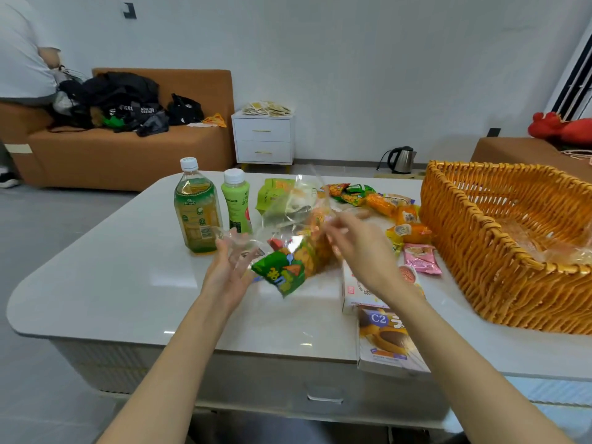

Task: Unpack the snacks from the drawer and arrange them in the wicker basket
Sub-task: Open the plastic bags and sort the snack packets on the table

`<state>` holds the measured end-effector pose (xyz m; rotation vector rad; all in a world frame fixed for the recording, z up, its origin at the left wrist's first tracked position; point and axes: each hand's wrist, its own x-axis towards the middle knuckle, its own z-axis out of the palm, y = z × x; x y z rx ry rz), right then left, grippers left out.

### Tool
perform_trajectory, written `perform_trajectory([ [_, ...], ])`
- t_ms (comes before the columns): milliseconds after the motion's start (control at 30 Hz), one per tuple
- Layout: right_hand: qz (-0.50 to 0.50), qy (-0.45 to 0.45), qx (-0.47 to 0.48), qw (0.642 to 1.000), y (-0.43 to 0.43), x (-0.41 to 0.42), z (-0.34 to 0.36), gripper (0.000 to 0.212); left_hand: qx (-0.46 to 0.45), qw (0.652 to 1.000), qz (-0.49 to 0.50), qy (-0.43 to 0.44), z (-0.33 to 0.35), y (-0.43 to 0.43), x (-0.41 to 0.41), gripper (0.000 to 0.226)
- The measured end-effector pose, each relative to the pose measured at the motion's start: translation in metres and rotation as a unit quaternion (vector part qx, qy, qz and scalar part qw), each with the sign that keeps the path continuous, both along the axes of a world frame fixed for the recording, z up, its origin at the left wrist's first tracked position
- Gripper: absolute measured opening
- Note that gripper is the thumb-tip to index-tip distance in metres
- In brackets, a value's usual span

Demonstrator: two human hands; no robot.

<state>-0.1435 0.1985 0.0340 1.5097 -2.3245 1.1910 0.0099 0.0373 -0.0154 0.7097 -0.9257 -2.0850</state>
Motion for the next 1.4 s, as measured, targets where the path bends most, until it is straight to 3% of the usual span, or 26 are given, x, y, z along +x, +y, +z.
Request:
perform_trajectory([
  [100, -0.053, 0.087, -0.086, 0.991, 0.005, 0.008, 0.034, 0.015, -0.058, 0.998, -0.021, -0.028, 0.007, 0.000, 0.003, 0.040],
  [233, -0.078, 0.170, -0.076, 0.979, 0.008, 0.003, 0.049, 0.015, -0.109, 0.991, -0.025, -0.077, 0.016, 0.003, 0.008, 0.060],
  [367, -0.052, 0.233, -0.055, 0.970, 0.003, 0.008, 0.045, 0.013, -0.283, 0.937, 0.002, -0.205, 0.032, 0.014, 0.009, 0.074],
  [500, 0.024, 0.144, -0.087, 0.985, 0.005, 0.010, 0.046, 0.011, -0.368, 0.886, -0.088, -0.267, 0.033, 0.018, 0.008, 0.082],
  [567, 0.050, 0.133, -0.071, 0.987, 0.006, 0.008, 0.045, 0.009, -0.392, 0.855, -0.133, -0.313, 0.031, 0.017, 0.008, 0.068],
  [633, 0.077, 0.112, -0.081, 0.987, 0.007, 0.007, 0.040, 0.008, -0.410, 0.835, -0.163, -0.328, 0.029, 0.017, 0.009, 0.037],
  [733, 0.113, 0.069, -0.099, 0.986, 0.007, 0.007, 0.034, 0.011, -0.418, 0.836, -0.185, -0.305, 0.027, 0.019, 0.008, 0.020],
  [867, 0.144, 0.050, -0.095, 0.984, 0.011, 0.007, 0.032, 0.013, -0.390, 0.857, -0.203, -0.270, 0.026, 0.022, 0.004, 0.043],
  [967, 0.154, 0.045, -0.098, 0.982, 0.014, 0.012, 0.029, 0.011, -0.383, 0.864, -0.223, -0.240, 0.023, 0.024, 0.002, 0.048],
  [1100, 0.120, 0.067, -0.165, 0.977, 0.016, 0.012, 0.028, 0.016, -0.371, 0.895, -0.132, -0.213, 0.024, 0.027, 0.000, 0.031],
  [1167, 0.062, 0.056, -0.211, 0.974, 0.013, 0.008, 0.025, 0.037, -0.338, 0.920, -0.082, -0.182, 0.026, 0.025, 0.000, 0.026],
  [1233, 0.019, -0.028, -0.223, 0.974, 0.011, 0.001, 0.019, 0.072, -0.314, 0.933, -0.039, -0.170, 0.029, 0.021, 0.002, 0.026],
  [1300, 0.013, -0.201, -0.157, 0.967, 0.013, -0.002, 0.007, 0.087, -0.289, 0.942, -0.004, -0.169, 0.031, 0.014, 0.005, 0.027],
  [1333, 0.021, -0.283, -0.089, 0.955, 0.015, -0.002, -0.001, 0.079, -0.278, 0.945, 0.005, -0.170, 0.031, 0.012, 0.006, 0.027],
  [1400, 0.054, -0.340, 0.049, 0.938, 0.015, 0.000, -0.016, 0.035, -0.266, 0.949, 0.008, -0.169, 0.031, 0.010, 0.007, 0.027],
])
